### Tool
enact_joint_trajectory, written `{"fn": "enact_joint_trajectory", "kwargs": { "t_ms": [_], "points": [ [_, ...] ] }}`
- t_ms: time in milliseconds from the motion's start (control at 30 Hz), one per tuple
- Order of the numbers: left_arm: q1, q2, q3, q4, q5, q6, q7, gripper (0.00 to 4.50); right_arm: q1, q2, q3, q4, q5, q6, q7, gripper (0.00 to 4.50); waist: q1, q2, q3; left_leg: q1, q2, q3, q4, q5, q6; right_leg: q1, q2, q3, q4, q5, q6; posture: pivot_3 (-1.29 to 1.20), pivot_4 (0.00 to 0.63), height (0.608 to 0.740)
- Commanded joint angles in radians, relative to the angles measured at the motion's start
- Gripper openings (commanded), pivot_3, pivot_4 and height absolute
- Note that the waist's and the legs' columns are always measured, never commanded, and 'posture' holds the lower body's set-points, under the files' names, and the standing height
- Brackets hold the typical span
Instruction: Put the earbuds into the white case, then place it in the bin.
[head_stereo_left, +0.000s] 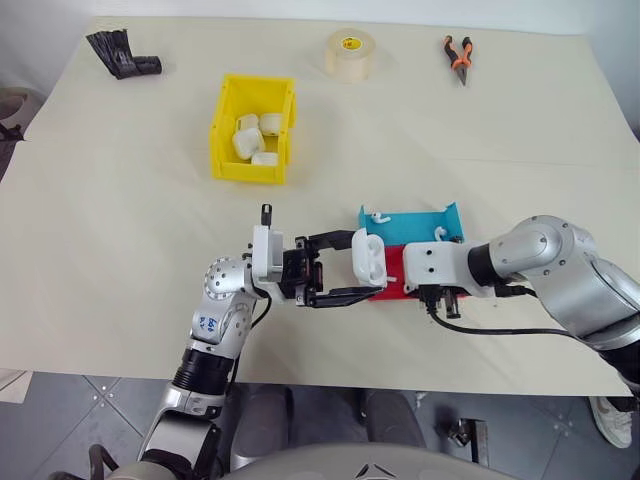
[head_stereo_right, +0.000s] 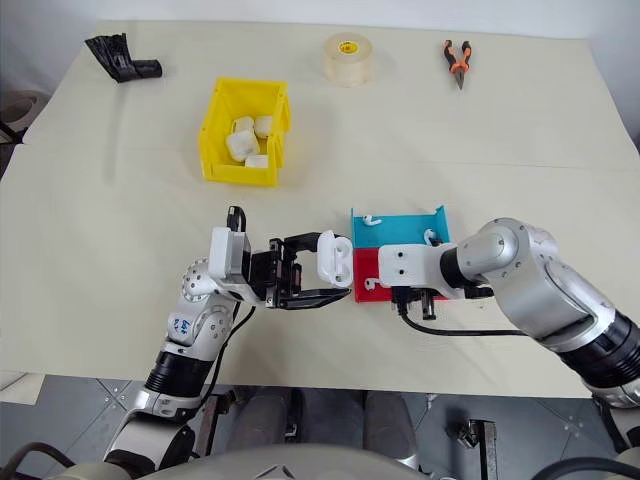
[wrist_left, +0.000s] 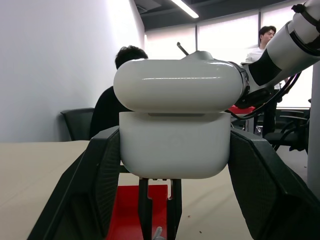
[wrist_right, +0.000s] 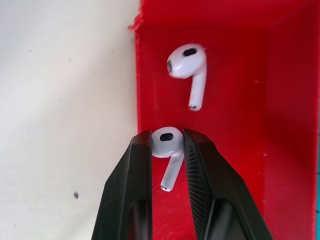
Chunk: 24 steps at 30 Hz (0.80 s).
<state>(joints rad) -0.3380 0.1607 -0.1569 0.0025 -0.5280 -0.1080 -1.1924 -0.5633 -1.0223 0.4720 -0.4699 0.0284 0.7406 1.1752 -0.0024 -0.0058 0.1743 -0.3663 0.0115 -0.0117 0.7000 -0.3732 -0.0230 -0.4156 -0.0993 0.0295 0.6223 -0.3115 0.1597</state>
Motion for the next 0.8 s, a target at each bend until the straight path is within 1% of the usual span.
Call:
{"fn": "enact_joint_trajectory", "kwargs": {
  "t_ms": [33, 100, 167, 233, 300, 367, 400, 433, 500, 633, 667, 800],
  "points": [
    [-0.010, 0.002, 0.006, -0.024, -0.018, -0.003, -0.008, 2.79, 0.029, -0.005, -0.112, -0.035, 0.050, 0.045, -0.018, 0.53, 0.001, 0.000, 0.000, 0.000, 0.000, 0.000, 0.000, 0.000, 0.000, 0.000, 0.000, 0.000, 0.000, 0.000, 0.000, 0.00, 0.150, 0.740],
    [-0.016, 0.004, 0.008, -0.018, -0.024, 0.002, -0.015, 2.79, 0.072, 0.018, -0.229, -0.066, 0.138, 0.068, -0.019, 0.53, 0.002, 0.000, 0.000, -0.001, 0.000, 0.000, 0.000, 0.000, 0.000, 0.000, 0.000, 0.000, 0.001, 0.000, 0.000, 0.00, 0.150, 0.740],
    [-0.022, 0.008, 0.014, -0.014, -0.037, 0.015, -0.022, 2.79, 0.140, 0.057, -0.366, -0.097, 0.229, 0.047, -0.026, 0.53, 0.006, 0.000, 0.000, -0.002, 0.000, -0.002, 0.000, 0.000, 0.000, 0.000, 0.000, -0.001, 0.000, 0.000, 0.000, 0.00, 0.150, 0.740],
    [-0.030, 0.011, 0.021, -0.007, -0.045, 0.023, -0.027, 2.79, 0.224, 0.095, -0.484, -0.115, 0.282, -0.013, -0.041, 0.53, 0.008, 0.000, 0.000, -0.002, 0.000, -0.002, 0.000, 0.000, 0.000, 0.000, 0.000, -0.001, 0.000, 0.000, 0.000, 0.00, 0.150, 0.740],
    [-0.038, 0.014, 0.030, 0.005, -0.055, 0.041, -0.032, 2.79, 0.288, 0.172, -0.595, -0.130, 0.349, -0.052, -0.080, 0.53, 0.011, 0.000, 0.000, -0.002, -0.001, -0.002, -0.001, 0.000, 0.000, 0.001, 0.000, -0.002, 0.000, 0.000, 0.000, 0.00, 0.150, 0.740],
    [-0.047, 0.016, 0.039, 0.025, -0.070, 0.064, -0.044, 2.79, 0.306, 0.311, -0.707, -0.140, 0.460, -0.103, -0.153, 0.53, 0.011, 0.000, 0.000, -0.002, -0.001, -0.001, 0.000, 0.000, 0.000, 0.001, 0.000, -0.002, 0.000, 0.000, 0.000, 0.00, 0.150, 0.740],
    [-0.055, 0.013, 0.043, 0.038, -0.072, 0.069, -0.049, 2.79, 0.310, 0.370, -0.746, -0.137, 0.485, -0.130, -0.199, 0.53, 0.007, 0.000, 0.000, -0.002, -0.001, -0.001, 0.000, 0.000, 0.000, 0.002, 0.000, -0.003, 0.000, 0.000, 0.000, 0.00, 0.150, 0.740],
    [-0.064, 0.011, 0.047, 0.052, -0.076, 0.078, -0.052, 2.79, 0.319, 0.416, -0.771, -0.138, 0.509, -0.174, -0.213, 0.53, 0.005, 0.000, 0.000, -0.001, 0.000, -0.001, 0.000, 0.000, 0.000, 0.001, 0.001, -0.002, 0.001, 0.000, 0.000, 0.00, 0.150, 0.740],
    [-0.082, 0.010, 0.049, 0.074, -0.077, 0.094, -0.061, 2.79, 0.332, 0.481, -0.787, -0.153, 0.536, -0.232, -0.246, 0.53, 0.002, 0.000, 0.000, -0.001, 0.000, -0.001, 0.000, 0.001, -0.001, 0.002, 0.001, -0.003, 0.002, 0.000, 0.000, 0.00, 0.150, 0.740],
    [-0.114, 0.005, 0.066, 0.101, -0.098, 0.140, -0.065, 2.79, 0.310, 0.625, -0.760, -0.225, 0.637, -0.263, -0.388, 0.53, -0.003, 0.000, 0.000, -0.001, 0.000, -0.002, 0.000, 0.001, -0.001, 0.001, 0.001, -0.002, 0.003, 0.000, 0.000, 0.00, 0.150, 0.740],
    [-0.122, 0.000, 0.071, 0.104, -0.102, 0.150, -0.059, 2.79, 0.312, 0.639, -0.751, -0.236, 0.651, -0.261, -0.409, 0.53, -0.002, 0.000, 0.000, 0.000, 0.000, -0.002, 0.000, 0.001, -0.001, 0.001, 0.001, -0.002, 0.003, 0.000, 0.000, 0.00, 0.150, 0.740],
    [-0.151, -0.019, 0.094, 0.108, -0.125, 0.175, -0.057, 2.79, 0.329, 0.710, -0.634, -0.297, 0.663, -0.271, -0.487, 0.53, -0.002, 0.000, 0.000, -0.001, 0.000, -0.004, 0.000, 0.001, -0.001, 0.001, 0.001, -0.002, 0.003, 0.000, 0.000, 0.00, 0.150, 0.740]
  ]
}}
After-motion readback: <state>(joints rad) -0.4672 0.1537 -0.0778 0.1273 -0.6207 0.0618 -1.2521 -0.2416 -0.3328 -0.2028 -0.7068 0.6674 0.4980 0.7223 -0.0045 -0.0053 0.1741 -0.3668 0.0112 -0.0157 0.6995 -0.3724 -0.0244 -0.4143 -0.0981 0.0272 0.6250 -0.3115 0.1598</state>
